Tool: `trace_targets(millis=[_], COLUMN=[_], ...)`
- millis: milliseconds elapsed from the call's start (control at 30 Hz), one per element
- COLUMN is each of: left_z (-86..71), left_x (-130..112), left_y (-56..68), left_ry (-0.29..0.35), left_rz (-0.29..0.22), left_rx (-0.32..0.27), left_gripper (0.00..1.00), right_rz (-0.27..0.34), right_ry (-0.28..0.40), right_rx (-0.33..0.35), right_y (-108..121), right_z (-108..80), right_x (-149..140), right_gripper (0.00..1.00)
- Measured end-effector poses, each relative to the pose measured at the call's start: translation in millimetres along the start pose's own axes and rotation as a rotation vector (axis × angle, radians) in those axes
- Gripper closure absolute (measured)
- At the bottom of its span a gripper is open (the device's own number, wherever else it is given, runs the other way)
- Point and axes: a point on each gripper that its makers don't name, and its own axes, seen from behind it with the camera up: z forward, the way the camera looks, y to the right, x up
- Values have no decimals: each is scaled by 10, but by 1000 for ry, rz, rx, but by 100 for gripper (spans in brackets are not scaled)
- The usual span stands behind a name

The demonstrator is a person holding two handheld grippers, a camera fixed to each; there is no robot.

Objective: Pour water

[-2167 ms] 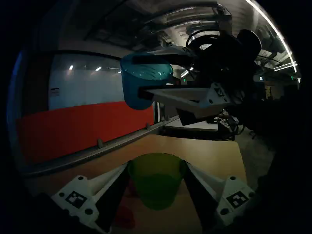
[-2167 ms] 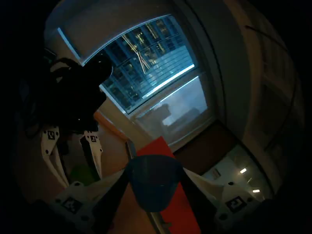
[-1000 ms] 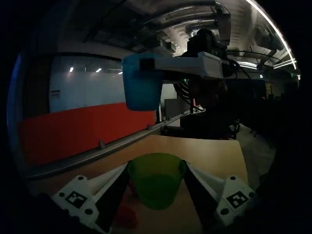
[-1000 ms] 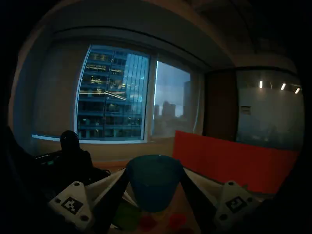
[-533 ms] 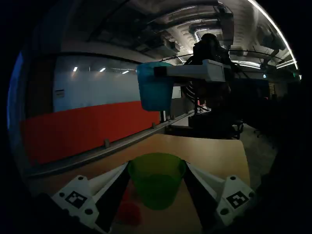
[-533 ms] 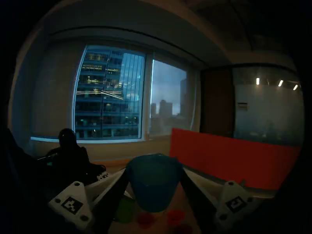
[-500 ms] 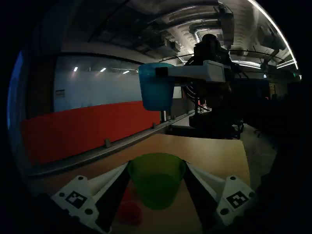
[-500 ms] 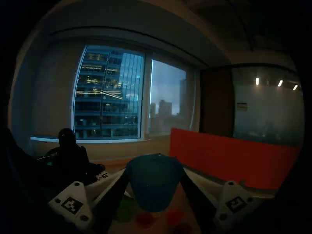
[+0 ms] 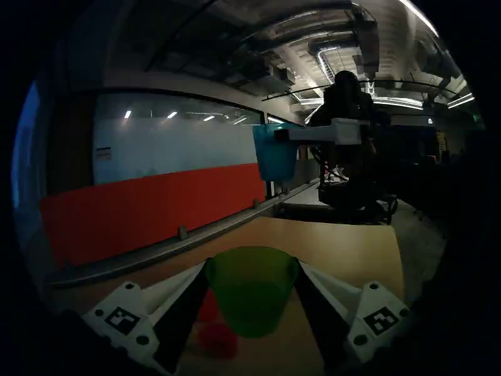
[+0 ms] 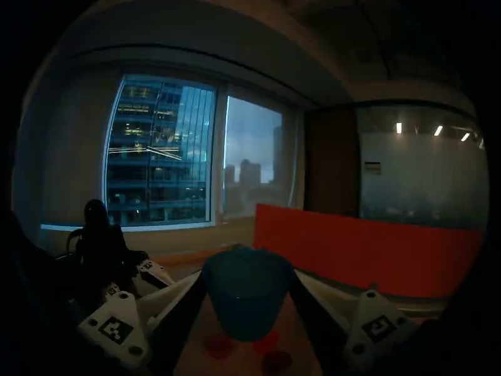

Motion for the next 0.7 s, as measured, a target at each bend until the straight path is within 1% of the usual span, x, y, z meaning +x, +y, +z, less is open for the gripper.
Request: trace_targets(millis=[267,567,700], left_z=[-58,-68,-70], left_x=[53,19,2], left_y=[-84,-89,-82], left_ry=[3,-17,-25], left_rz=[-1,12,7], left_rx=[21,24,20], left_gripper=[12,12,12], right_rz=[0,6,4], right_ry=[-15,-37,-56], right_rx=[-17,-17,-10], right_y=[79,114,125], right_z=[-85,-103,-110], right_x=[-105,-194,-263], right_gripper=[9,9,9])
